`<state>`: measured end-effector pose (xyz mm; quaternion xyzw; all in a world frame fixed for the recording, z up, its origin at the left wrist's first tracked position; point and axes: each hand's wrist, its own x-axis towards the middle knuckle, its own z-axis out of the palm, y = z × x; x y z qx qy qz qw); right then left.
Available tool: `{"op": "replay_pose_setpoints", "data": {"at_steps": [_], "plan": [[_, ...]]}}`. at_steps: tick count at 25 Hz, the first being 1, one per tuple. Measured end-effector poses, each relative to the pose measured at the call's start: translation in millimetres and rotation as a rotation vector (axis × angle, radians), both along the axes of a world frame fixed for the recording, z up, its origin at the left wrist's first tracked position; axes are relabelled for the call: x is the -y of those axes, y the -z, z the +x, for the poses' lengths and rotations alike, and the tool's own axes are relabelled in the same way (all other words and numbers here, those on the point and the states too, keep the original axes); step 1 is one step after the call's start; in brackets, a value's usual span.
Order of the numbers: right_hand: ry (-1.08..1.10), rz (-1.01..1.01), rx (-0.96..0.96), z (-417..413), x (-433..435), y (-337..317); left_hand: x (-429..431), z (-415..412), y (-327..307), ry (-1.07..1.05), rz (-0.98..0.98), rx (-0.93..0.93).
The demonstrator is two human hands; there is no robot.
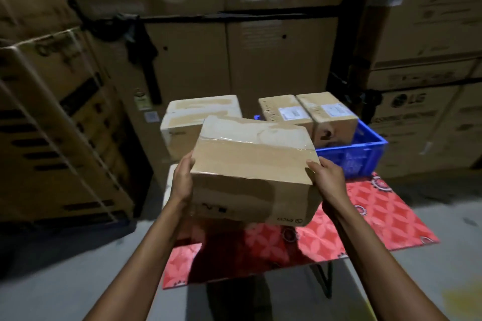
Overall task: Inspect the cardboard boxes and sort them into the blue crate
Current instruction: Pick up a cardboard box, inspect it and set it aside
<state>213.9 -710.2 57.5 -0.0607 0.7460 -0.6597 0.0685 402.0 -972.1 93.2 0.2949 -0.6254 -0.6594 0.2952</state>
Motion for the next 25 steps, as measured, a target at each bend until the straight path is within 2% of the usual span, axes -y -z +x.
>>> {"op": "replay_pose_setpoints", "data": {"at_steps": [2, 5, 11, 19, 22, 25], "plan": [[-0.072, 0.006, -0.005, 8, 30, -1, 6, 28, -11, -0.081, 0.043, -0.036], [-0.17, 0.048, -0.019, 10, 68, 4, 22, 51, -10, -0.093, 0.091, -0.062], [-0.246, 0.075, -0.006, -1, 117, 18, 61, 60, 7, -0.136, 0.082, -0.054], [-0.2, 0.177, -0.011, 31, 148, 5, 103, 47, 64, -0.176, 0.068, 0.018], [-0.125, 0.248, -0.02, 29, 155, 12, 110, 43, 71, -0.169, 0.066, 0.023], [-0.132, 0.221, -0.042, 24, 163, 13, 119, 40, 72, -0.181, 0.069, 0.008]]}}
